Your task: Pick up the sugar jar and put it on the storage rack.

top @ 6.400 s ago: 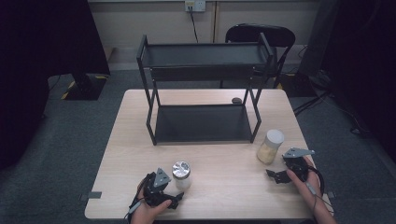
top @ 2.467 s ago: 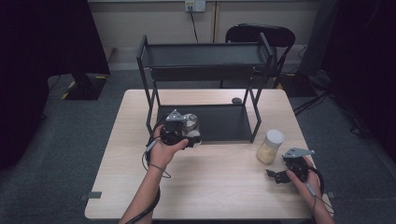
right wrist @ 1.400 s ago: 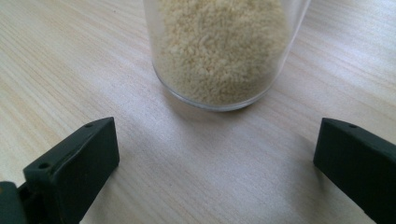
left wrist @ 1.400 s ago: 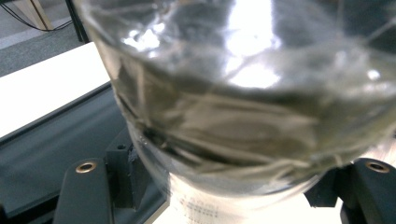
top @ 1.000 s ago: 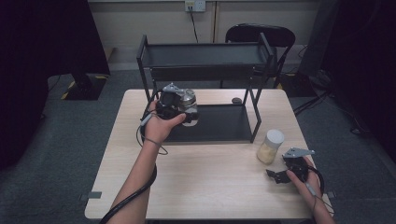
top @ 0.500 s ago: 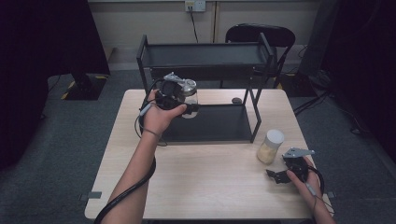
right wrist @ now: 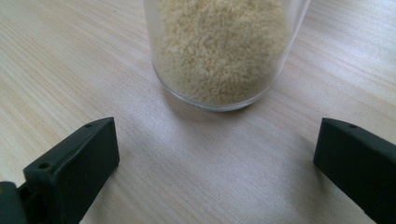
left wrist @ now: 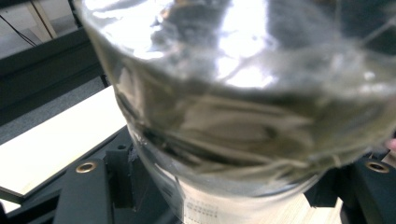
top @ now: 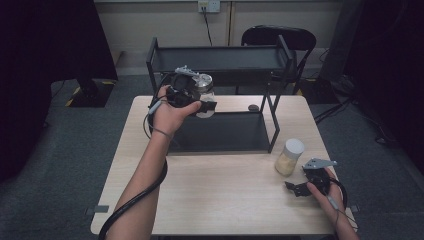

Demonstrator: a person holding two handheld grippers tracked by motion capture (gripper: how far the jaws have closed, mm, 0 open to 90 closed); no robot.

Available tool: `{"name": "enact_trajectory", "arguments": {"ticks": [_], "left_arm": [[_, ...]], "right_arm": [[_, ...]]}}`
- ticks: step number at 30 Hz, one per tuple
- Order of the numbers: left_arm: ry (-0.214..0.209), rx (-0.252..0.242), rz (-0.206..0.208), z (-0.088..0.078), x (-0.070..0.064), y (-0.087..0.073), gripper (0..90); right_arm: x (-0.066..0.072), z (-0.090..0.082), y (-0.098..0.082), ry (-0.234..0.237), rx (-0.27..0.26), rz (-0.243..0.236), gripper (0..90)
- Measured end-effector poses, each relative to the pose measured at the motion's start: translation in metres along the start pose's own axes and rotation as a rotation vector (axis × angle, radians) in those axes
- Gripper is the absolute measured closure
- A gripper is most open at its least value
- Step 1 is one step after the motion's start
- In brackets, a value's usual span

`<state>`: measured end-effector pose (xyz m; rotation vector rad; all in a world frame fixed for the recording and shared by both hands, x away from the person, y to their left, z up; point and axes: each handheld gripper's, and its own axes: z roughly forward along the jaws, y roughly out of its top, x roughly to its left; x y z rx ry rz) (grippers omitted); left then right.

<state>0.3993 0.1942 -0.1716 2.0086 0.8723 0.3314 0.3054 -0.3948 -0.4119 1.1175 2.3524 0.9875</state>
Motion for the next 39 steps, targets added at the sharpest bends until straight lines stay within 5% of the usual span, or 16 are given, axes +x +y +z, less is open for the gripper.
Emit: {"name": "enact_trajectory", "arguments": {"ticks": [39], "left_arm": [[0.025, -0.021, 0.010, -0.025, -0.001, 0.062, 31.2]], "right_arm": [[0.000, 0.000, 0.000, 0.000, 0.000, 0.000, 0.0]]}}
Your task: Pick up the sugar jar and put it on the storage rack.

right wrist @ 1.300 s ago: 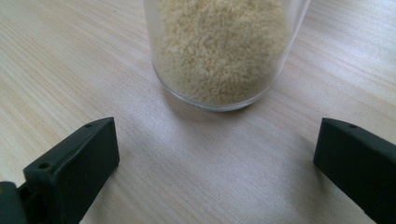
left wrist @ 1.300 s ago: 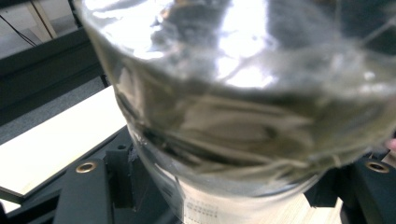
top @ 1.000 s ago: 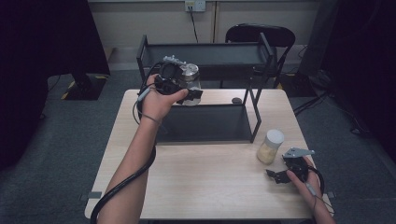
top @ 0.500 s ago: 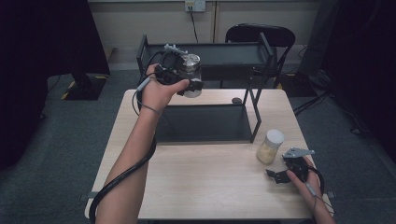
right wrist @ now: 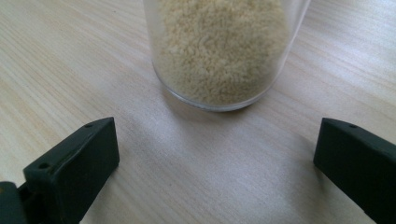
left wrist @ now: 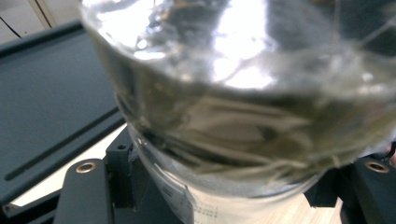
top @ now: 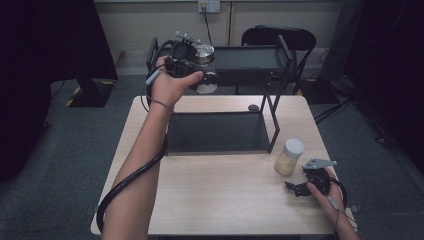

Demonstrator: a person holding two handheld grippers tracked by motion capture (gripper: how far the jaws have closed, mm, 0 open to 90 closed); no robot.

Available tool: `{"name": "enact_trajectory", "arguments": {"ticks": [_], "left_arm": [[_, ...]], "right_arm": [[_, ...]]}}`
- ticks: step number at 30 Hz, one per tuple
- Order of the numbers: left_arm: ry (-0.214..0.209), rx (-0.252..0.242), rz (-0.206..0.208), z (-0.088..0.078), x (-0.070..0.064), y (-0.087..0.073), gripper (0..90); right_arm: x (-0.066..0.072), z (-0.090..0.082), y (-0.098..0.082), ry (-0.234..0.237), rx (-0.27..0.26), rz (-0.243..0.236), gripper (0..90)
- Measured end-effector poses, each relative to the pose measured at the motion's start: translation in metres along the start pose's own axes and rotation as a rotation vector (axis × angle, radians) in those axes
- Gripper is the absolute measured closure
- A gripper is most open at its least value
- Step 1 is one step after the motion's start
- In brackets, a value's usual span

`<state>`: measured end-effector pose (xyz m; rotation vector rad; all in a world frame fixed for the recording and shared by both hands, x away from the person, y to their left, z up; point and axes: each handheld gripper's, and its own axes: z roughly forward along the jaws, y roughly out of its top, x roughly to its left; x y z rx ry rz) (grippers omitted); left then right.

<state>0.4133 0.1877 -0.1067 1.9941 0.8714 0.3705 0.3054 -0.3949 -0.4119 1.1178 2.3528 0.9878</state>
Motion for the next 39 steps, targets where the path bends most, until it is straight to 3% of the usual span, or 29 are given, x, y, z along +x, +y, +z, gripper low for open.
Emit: {"name": "enact_trajectory", "arguments": {"ticks": [12, 26, 39], "left_arm": [[0.021, -0.015, -0.010, -0.003, 0.004, 0.018, 31.2], [0.064, -0.008, -0.034, 0.009, 0.017, 0.036, 31.2], [0.113, -0.014, -0.068, 0.023, 0.033, 0.040, 31.2]], "right_arm": [[0.000, 0.000, 0.000, 0.000, 0.000, -0.001, 0.0], [0.000, 0.000, 0.000, 0.001, 0.000, -0.001, 0.0], [-0.001, 0.000, 0.000, 0.002, 0.000, -0.003, 0.0]]}}
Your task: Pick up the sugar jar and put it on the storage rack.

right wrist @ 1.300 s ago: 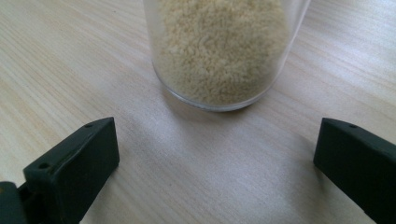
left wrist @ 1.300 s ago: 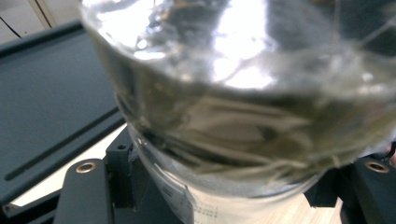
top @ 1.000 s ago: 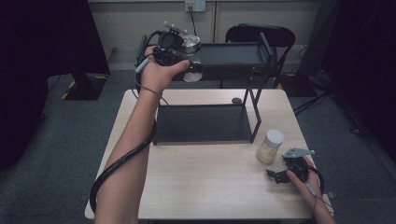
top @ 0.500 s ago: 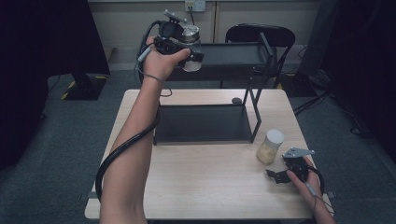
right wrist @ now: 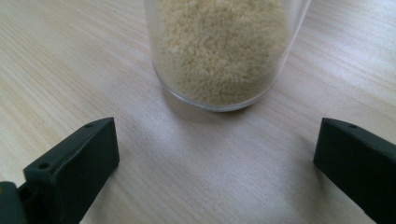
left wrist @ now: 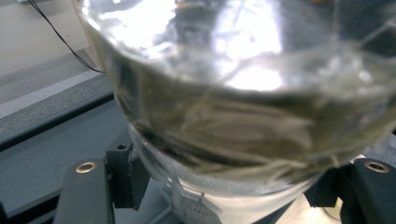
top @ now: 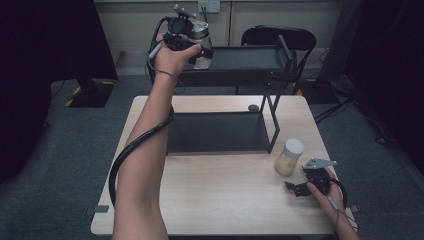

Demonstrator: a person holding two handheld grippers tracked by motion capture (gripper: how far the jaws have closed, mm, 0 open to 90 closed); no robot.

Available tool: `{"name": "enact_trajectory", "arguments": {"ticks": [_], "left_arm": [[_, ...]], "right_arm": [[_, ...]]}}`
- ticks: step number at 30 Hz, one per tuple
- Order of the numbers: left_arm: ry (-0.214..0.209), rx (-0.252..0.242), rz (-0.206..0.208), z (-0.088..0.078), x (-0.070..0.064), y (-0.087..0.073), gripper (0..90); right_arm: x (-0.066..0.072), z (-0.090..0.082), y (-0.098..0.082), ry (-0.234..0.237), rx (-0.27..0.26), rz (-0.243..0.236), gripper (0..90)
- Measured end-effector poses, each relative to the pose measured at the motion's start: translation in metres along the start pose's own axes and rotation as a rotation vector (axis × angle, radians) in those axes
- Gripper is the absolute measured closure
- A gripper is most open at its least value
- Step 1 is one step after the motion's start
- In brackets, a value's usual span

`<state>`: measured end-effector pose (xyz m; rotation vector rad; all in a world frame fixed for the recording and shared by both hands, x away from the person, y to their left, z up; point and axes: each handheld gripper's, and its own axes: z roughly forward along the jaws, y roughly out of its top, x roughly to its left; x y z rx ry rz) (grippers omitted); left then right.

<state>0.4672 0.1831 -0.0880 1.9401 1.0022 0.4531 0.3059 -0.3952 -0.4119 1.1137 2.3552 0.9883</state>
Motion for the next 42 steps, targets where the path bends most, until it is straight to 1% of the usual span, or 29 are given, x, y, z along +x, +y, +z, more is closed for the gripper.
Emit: {"name": "enact_trajectory", "arguments": {"ticks": [3, 5, 10, 17, 19, 20, 22, 24, 26, 35, 36, 38, 40, 42], "left_arm": [[0.011, 0.008, 0.001, 0.005, 0.002, 0.002, 31.2], [0.017, -0.001, -0.004, 0.007, 0.004, 0.000, 31.2], [0.033, 0.003, -0.013, 0.014, 0.006, -0.001, 31.2], [0.055, 0.005, -0.013, 0.020, 0.005, -0.003, 31.2], [0.056, 0.013, -0.017, 0.022, 0.005, -0.002, 31.2], [0.062, 0.009, -0.012, 0.022, 0.003, -0.002, 31.2], [0.060, 0.012, -0.007, 0.023, 0.003, -0.002, 31.2], [0.073, 0.010, 0.014, 0.024, 0.000, -0.002, 31.2], [0.077, 0.006, 0.023, 0.025, -0.001, -0.003, 31.2], [0.081, -0.004, 0.021, 0.026, -0.002, -0.006, 30.9], [0.083, -0.011, 0.017, 0.026, -0.003, -0.007, 29.8], [0.105, -0.017, -0.003, 0.026, -0.006, -0.007, 20.7], [0.099, -0.016, -0.033, 0.026, -0.005, -0.007, 13.0], [0.107, -0.026, -0.052, 0.024, -0.008, -0.009, 6.3]], "right_arm": [[0.000, 0.000, 0.000, 0.000, 0.000, 0.000, 0.0], [0.000, 0.000, 0.000, 0.000, 0.000, 0.000, 0.0], [0.000, 0.000, 0.000, 0.000, 0.000, 0.000, 0.0], [0.000, 0.000, 0.000, 0.001, 0.000, -0.001, 0.0], [0.000, 0.000, 0.000, 0.001, 0.000, -0.001, 0.0], [0.000, 0.000, 0.000, 0.001, 0.000, -0.001, 0.0], [0.000, 0.000, 0.000, 0.001, 0.000, -0.001, 0.0], [0.000, 0.000, 0.000, 0.001, 0.001, 0.000, 0.0], [0.000, 0.000, 0.000, 0.001, 0.000, 0.000, 0.0], [0.000, 0.000, 0.000, 0.000, 0.000, -0.001, 0.0], [0.000, 0.000, 0.000, 0.001, 0.000, -0.001, 0.0], [0.000, 0.000, 0.000, 0.001, 0.000, -0.001, 0.0], [0.000, 0.000, 0.000, 0.000, 0.000, -0.001, 0.0], [0.000, 0.000, 0.000, 0.001, 0.000, -0.001, 0.0]]}}
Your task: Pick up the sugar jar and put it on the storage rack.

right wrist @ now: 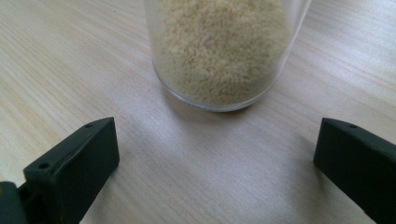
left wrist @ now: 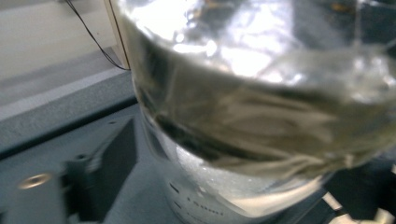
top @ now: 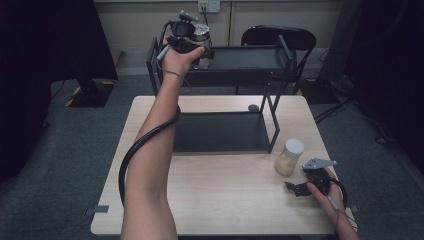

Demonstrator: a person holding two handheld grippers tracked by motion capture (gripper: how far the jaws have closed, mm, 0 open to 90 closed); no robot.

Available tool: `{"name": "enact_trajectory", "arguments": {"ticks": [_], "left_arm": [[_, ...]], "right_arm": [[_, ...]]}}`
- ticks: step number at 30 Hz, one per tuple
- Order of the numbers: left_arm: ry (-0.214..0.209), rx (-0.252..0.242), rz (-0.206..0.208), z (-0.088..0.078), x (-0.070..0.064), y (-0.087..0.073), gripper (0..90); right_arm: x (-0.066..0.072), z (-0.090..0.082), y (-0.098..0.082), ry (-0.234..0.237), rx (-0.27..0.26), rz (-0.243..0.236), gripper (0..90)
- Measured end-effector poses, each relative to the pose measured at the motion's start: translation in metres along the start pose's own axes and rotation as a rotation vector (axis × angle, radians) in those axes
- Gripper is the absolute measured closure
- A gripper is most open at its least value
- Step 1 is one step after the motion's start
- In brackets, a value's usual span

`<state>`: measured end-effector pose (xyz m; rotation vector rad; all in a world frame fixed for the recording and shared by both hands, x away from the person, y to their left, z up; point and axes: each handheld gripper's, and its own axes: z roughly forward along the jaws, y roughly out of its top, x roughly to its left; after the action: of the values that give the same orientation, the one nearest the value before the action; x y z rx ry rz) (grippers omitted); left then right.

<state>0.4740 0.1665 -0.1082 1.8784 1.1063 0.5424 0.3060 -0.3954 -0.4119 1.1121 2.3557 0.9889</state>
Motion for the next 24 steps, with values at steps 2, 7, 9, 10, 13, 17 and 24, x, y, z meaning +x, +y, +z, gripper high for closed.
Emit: {"name": "enact_trajectory", "arguments": {"ticks": [2, 7, 9, 10, 13, 17, 24], "left_arm": [[-0.008, -0.009, -0.008, -0.002, 0.000, -0.002, 5.5], [-0.009, -0.019, -0.030, -0.007, -0.002, -0.006, 2.9], [-0.013, -0.026, -0.035, -0.010, -0.003, -0.009, 1.5], [-0.015, -0.030, -0.037, -0.012, -0.003, -0.010, 1.6], [-0.021, -0.049, -0.053, -0.018, -0.003, -0.017, 1.5], [-0.026, -0.054, -0.061, -0.025, -0.004, -0.023, 1.3], [-0.051, -0.059, -0.053, -0.031, -0.010, -0.032, 1.3]], "right_arm": [[0.000, 0.000, 0.000, 0.000, 0.000, 0.000, 0.0], [0.000, 0.000, 0.000, 0.000, 0.000, 0.000, 0.0], [0.000, 0.000, 0.000, 0.000, 0.000, 0.001, 0.0], [0.000, 0.000, 0.000, 0.000, 0.000, 0.000, 0.0], [0.000, 0.000, 0.000, 0.000, 0.000, 0.000, 0.0], [0.000, 0.000, 0.000, 0.000, 0.000, 0.002, 0.0], [0.000, 0.000, 0.000, 0.000, 0.000, 0.001, 0.0]]}}
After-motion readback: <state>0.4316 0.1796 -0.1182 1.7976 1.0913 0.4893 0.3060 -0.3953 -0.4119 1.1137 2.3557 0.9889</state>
